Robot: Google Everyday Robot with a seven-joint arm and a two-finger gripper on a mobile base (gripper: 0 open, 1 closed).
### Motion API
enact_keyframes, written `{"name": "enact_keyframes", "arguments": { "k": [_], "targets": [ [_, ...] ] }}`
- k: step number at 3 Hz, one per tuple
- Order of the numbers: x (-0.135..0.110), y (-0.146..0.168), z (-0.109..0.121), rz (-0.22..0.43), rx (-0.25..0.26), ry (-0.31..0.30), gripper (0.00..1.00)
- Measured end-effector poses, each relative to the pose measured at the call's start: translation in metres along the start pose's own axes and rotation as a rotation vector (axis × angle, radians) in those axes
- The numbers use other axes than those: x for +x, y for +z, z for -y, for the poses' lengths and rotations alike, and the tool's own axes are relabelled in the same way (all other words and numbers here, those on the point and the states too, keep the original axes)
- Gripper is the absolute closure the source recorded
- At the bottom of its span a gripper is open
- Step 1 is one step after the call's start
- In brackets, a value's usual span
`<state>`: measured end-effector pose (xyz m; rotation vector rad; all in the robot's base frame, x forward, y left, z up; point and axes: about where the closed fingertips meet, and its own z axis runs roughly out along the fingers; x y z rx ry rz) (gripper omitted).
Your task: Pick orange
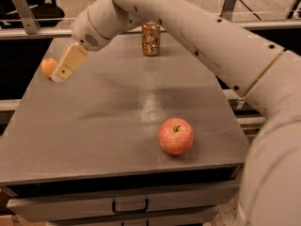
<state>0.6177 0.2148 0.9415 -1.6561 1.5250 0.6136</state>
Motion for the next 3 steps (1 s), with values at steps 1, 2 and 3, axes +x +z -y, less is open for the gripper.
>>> {"name": "enact_keyframes", "arguments": {
  "k": [1,2,3],
  "targets": [
    [-0.012,0.052,0.013,0.067,-0.005,0.036,0.0],
    [-0.012,0.087,0.017,0.075,0.003,0.095,0.0],
    [-0.004,0.114,0.022,0.077,0.011,0.146,0.0]
  ]
}}
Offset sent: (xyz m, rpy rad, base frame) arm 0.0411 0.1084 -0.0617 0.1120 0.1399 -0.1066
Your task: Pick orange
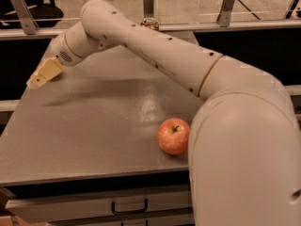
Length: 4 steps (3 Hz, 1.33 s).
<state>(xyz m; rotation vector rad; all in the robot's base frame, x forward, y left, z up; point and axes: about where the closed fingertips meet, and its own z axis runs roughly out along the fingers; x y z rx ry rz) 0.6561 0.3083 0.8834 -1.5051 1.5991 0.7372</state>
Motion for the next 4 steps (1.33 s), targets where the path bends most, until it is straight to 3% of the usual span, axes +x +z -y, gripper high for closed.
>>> {"name": "enact_keyframes", "arguments": {
  "k": [1,3,4],
  "targets": [
    [0.01,0.017,0.008,-0.016,0.005,0.027,0.0],
    [0.023,0.03,0.02,-0.023,0.016,0.068,0.41],
    [0.025,0.018,0.022,-0.006,0.03,0.068,0.65]
  ]
}}
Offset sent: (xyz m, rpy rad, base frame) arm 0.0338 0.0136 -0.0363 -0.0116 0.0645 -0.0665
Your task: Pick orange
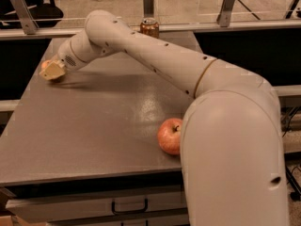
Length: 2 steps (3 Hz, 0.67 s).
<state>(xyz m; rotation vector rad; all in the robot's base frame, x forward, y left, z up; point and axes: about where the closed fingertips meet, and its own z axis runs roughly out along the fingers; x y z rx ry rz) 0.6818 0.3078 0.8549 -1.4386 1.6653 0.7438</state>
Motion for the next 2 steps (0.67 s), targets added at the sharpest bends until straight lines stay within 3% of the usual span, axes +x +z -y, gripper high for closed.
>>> {"name": "enact_keyframes", "arguments": {
  "k": [1,2],
  "targets": [
    [-0.008,-0.029,-0.004,0.068,-0.035,-0.018,0.88],
    [-0.017,-0.076,-0.014,0.19,-0.124,-0.065,1.0]
  ]
}}
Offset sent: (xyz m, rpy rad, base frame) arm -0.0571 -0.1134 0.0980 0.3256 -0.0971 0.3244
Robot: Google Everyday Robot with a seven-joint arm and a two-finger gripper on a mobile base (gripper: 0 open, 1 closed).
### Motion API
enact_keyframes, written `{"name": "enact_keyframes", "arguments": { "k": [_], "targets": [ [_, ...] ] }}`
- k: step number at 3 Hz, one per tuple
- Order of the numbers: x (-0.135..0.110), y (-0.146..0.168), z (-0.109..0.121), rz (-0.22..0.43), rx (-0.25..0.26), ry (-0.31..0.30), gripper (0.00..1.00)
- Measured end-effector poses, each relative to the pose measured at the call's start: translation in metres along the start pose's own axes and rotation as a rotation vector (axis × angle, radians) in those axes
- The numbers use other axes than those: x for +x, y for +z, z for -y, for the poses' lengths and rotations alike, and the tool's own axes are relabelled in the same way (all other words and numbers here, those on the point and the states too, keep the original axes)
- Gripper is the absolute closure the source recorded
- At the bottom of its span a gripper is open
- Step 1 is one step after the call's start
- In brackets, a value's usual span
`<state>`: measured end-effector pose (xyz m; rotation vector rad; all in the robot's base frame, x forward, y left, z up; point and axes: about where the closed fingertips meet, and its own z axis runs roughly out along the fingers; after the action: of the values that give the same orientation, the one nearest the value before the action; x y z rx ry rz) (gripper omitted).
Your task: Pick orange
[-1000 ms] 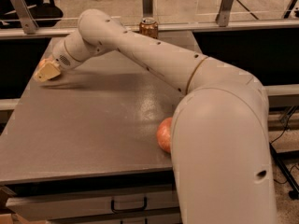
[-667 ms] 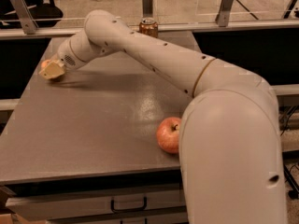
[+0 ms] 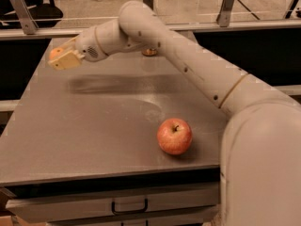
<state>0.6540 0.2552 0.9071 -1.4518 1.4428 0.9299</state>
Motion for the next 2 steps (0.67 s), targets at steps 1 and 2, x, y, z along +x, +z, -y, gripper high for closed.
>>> {"name": "enact_keyframes", "arguments": {
  "k": [1,2],
  "targets": [
    [-0.004,-0.049,-0.015,0.127,-0.057,-0.041,1.0],
    [-0.002,-0.107,-0.028,0.211,-0.067,-0.077,1.0]
  ]
}}
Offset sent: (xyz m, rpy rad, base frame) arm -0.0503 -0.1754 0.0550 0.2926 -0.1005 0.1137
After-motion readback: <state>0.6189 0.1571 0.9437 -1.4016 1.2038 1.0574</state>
